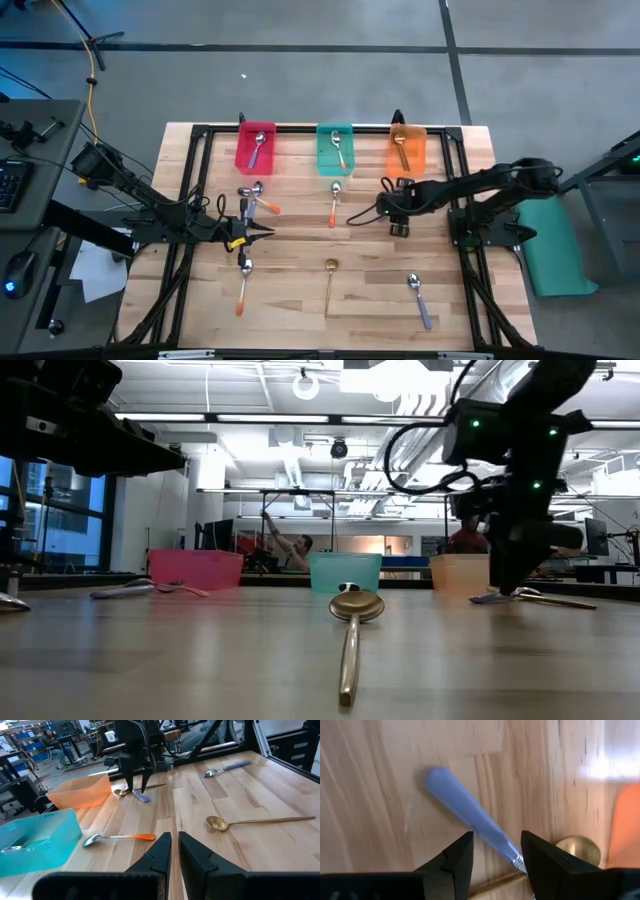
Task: Sort silverware by color (type)
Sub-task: Put the violet spoon into the red bin
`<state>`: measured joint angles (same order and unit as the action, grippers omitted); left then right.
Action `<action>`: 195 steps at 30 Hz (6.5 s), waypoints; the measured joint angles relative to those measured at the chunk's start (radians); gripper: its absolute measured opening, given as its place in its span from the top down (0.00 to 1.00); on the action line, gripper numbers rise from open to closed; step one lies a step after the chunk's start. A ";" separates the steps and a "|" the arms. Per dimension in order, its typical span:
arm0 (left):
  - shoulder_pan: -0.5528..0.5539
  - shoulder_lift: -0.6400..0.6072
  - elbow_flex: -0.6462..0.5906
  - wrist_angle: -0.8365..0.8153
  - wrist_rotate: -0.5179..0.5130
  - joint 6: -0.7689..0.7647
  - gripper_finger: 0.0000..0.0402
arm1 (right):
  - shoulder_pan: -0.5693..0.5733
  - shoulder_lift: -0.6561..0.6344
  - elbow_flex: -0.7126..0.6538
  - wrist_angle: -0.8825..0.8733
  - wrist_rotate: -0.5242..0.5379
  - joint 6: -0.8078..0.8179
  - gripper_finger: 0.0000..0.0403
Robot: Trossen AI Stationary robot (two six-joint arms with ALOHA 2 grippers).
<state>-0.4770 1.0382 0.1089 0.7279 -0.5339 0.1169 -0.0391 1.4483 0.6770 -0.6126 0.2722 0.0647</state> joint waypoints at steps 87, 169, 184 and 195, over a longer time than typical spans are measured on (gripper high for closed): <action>0.000 0.000 0.000 -0.006 0.011 -0.008 0.94 | -0.055 0.092 0.085 -0.162 0.002 -0.037 0.98; 0.372 0.848 0.664 -0.350 0.411 0.016 0.68 | 0.193 0.079 -0.028 0.974 0.119 -0.144 1.00; 0.408 0.841 0.668 -0.503 0.513 0.048 0.88 | 0.193 0.079 -0.028 0.976 0.119 -0.144 1.00; 0.409 0.753 0.661 -0.654 0.497 0.045 0.92 | 0.193 0.079 -0.028 0.975 0.119 -0.149 1.00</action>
<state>-0.0681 1.7911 0.7698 0.0736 -0.0370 0.1623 0.1535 1.5269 0.6495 0.3626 0.3915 -0.0841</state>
